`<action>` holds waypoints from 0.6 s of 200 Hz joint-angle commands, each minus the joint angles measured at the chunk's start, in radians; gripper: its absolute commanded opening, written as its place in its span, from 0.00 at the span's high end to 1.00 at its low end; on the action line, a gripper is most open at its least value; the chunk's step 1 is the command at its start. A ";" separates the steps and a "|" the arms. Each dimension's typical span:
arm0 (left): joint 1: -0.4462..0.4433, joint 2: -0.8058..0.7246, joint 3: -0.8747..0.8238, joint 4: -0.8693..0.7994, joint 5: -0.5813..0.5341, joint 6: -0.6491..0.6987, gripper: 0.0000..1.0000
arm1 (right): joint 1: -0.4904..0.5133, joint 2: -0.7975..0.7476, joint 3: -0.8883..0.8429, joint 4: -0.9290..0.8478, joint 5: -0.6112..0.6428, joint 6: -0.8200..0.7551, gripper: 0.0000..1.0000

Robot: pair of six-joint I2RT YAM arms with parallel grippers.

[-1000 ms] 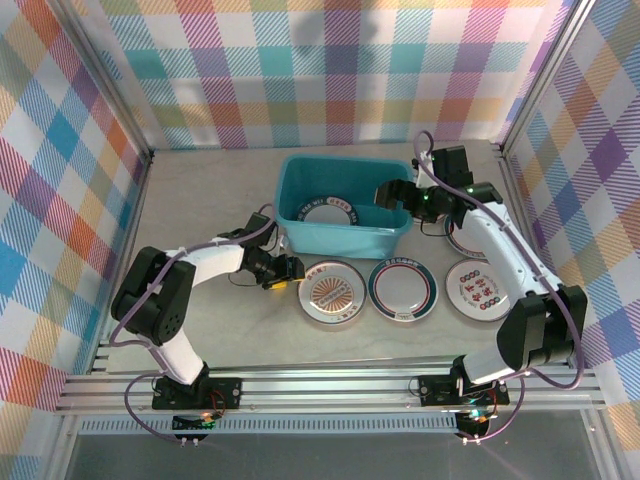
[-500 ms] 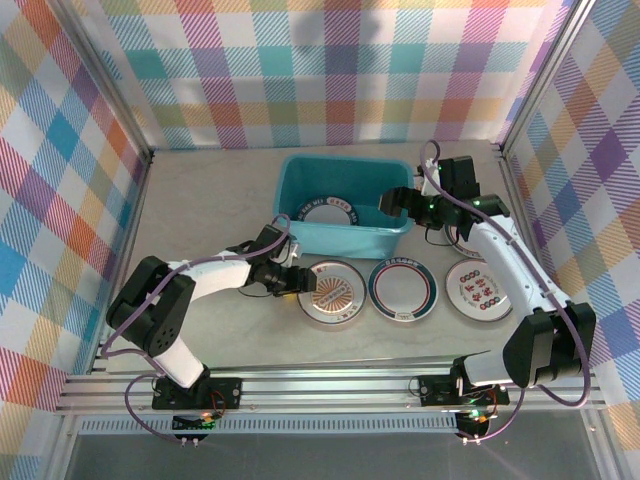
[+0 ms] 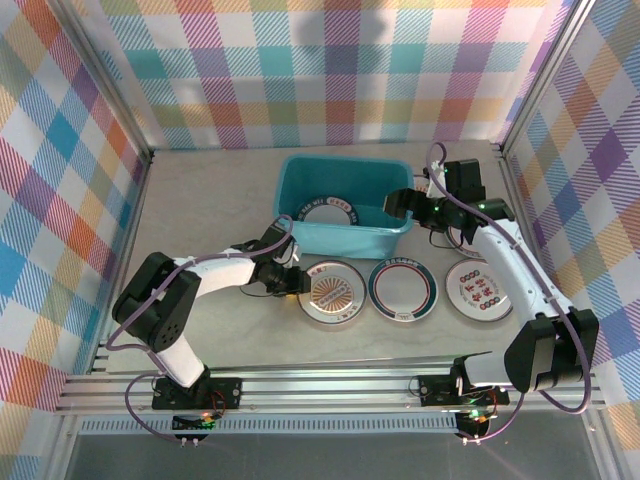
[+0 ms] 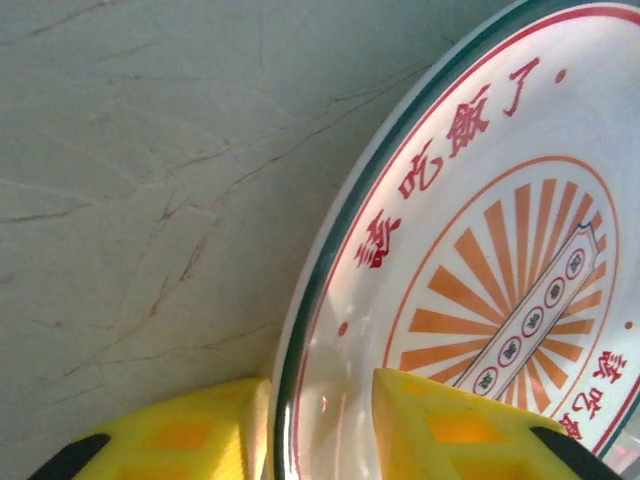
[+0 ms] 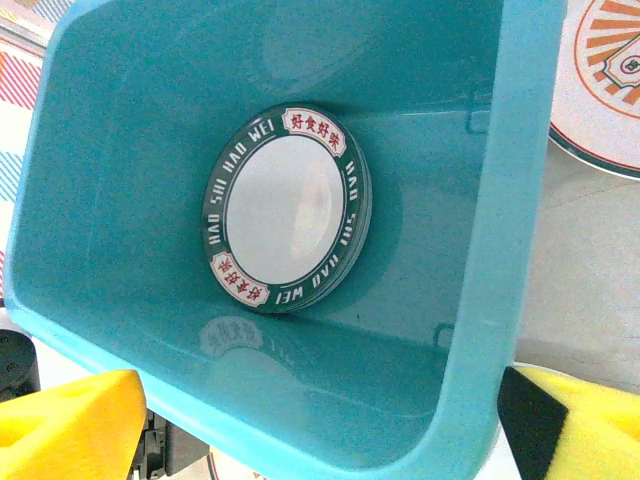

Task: Place the plates into the plastic bin on the countertop

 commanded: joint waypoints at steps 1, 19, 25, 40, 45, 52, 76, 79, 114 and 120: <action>-0.042 0.059 -0.005 0.062 0.002 0.001 0.72 | -0.010 -0.017 -0.006 0.000 -0.018 -0.002 0.08; -0.042 0.053 -0.012 0.059 -0.011 0.000 0.79 | -0.011 -0.014 -0.005 0.005 -0.024 0.001 0.08; -0.042 0.049 -0.017 0.057 -0.017 -0.002 0.80 | -0.013 -0.010 -0.005 0.008 -0.026 0.003 0.08; -0.042 0.031 -0.030 0.055 -0.030 -0.003 0.84 | -0.012 -0.005 -0.002 0.011 -0.032 0.003 0.08; -0.042 0.024 -0.036 0.054 -0.035 -0.005 0.85 | -0.011 -0.002 0.001 0.010 -0.034 0.003 0.08; -0.042 0.013 -0.043 0.051 -0.041 -0.005 0.87 | -0.011 0.001 0.003 0.008 -0.036 0.002 0.08; -0.041 -0.027 -0.054 0.022 -0.064 0.001 0.91 | -0.011 0.005 0.007 0.012 -0.042 0.004 0.08; -0.041 -0.032 -0.056 0.016 -0.066 0.002 0.91 | -0.012 0.005 0.006 0.015 -0.042 0.004 0.08; -0.030 -0.115 -0.064 -0.056 -0.110 0.013 0.96 | -0.011 0.017 0.002 0.031 -0.062 0.009 0.08; -0.026 -0.133 -0.065 -0.068 -0.121 0.012 0.98 | -0.011 0.020 0.002 0.035 -0.068 0.011 0.09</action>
